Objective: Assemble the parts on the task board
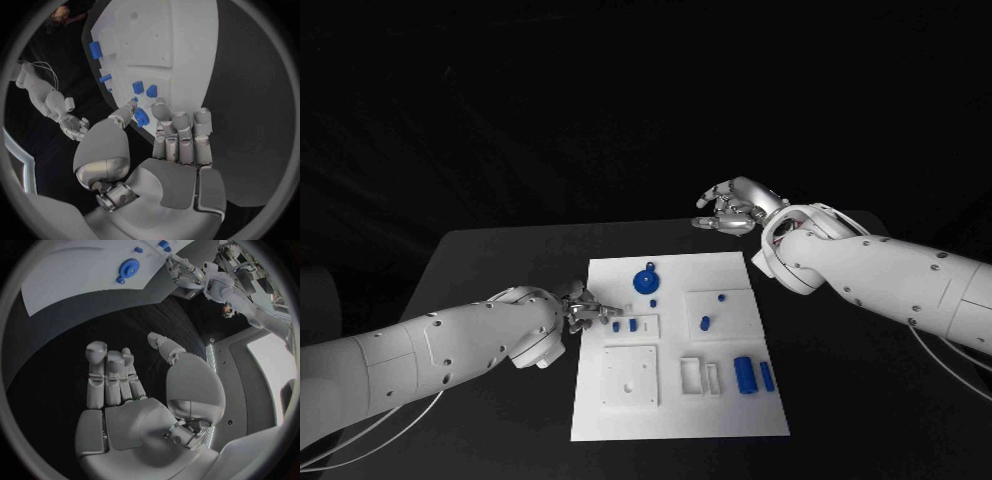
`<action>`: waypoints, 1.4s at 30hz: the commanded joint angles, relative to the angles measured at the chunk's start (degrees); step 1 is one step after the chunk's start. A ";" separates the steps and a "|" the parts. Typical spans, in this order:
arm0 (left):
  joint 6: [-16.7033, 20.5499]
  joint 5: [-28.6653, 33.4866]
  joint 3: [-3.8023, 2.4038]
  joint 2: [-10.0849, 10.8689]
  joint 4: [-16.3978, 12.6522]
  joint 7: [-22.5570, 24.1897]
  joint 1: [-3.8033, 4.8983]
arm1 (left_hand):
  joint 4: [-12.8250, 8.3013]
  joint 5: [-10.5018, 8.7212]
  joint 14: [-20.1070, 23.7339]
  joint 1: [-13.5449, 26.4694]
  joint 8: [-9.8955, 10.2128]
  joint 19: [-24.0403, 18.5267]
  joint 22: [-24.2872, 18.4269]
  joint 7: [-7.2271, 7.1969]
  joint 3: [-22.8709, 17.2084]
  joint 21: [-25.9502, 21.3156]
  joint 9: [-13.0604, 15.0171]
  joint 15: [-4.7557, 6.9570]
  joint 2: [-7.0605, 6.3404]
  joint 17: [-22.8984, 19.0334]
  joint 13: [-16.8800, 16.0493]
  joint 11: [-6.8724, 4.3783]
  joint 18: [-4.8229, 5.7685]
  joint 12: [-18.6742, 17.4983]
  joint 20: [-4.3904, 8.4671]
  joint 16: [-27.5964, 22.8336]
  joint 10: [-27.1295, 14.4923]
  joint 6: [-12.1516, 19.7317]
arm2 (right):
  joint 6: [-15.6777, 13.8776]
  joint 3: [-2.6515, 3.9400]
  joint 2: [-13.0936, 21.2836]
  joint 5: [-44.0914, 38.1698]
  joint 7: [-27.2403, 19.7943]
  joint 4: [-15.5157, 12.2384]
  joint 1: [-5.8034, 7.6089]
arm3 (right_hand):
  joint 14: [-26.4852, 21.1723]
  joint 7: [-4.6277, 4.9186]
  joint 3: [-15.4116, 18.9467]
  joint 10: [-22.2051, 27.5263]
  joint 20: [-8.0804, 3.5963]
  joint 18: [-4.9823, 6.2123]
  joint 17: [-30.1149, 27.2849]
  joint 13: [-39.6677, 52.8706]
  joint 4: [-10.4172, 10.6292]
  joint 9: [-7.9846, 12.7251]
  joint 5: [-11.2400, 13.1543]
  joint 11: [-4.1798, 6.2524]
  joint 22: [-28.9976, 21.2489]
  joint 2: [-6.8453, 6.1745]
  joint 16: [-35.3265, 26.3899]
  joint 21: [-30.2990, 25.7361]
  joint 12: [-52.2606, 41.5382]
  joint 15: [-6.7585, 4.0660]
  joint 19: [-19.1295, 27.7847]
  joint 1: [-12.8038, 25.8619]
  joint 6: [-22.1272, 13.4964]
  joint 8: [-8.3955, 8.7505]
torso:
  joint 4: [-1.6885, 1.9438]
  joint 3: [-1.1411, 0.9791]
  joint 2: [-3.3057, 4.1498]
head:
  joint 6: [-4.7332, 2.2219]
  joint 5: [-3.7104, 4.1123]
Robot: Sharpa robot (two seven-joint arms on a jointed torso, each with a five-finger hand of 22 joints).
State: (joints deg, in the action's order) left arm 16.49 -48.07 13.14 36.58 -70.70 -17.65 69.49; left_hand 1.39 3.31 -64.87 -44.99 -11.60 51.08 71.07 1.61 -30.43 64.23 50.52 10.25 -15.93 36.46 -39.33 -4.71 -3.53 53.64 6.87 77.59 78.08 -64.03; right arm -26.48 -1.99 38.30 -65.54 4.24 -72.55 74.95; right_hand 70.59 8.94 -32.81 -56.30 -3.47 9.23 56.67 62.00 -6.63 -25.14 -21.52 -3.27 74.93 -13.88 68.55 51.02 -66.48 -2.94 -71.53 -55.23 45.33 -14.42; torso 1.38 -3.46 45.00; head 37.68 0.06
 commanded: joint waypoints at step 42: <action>1.47 -32.30 -1.68 -11.21 6.84 16.08 1.90 | -15.99 2.22 -1.05 -24.02 5.17 2.09 0.12 6.23 -6.15 -3.09 -8.96 -8.77 4.81 -4.88 21.34 9.73 -4.48 -43.10 0.30 -7.88 -15.86 10.43 | 0.51 0.02 -0.92 0.37 -0.90 1.06 -0.34 | 0.09 0.91 -0.12 0.42 -0.54 5.77 -0.10 -0.16 0.34 0.06 -0.34 -0.04 0.84 0.71 -0.13 -0.21 -0.46 -0.11 0.00 0.13 -0.43 -0.32 | -0.06 0.02 0.15 | -1.16 0.61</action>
State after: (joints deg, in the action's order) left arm 20.06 -76.28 11.35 25.78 -64.35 -0.33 71.37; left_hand -14.90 5.30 -65.54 -68.83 -6.12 52.77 71.13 7.91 -36.60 61.00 41.61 1.44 -10.94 31.63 -18.05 5.02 -3.28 10.76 7.26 70.01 61.82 -53.27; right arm -26.43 -1.99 37.49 -65.09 4.06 -71.49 74.63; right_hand 70.59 9.06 -32.82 -56.30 -3.46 9.23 56.62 61.93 -6.64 -25.14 -21.52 -3.27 74.91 -13.63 68.55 51.02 -66.71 -2.94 -71.52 -54.98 45.43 -14.42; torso 1.33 -3.47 45.13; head 36.55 0.60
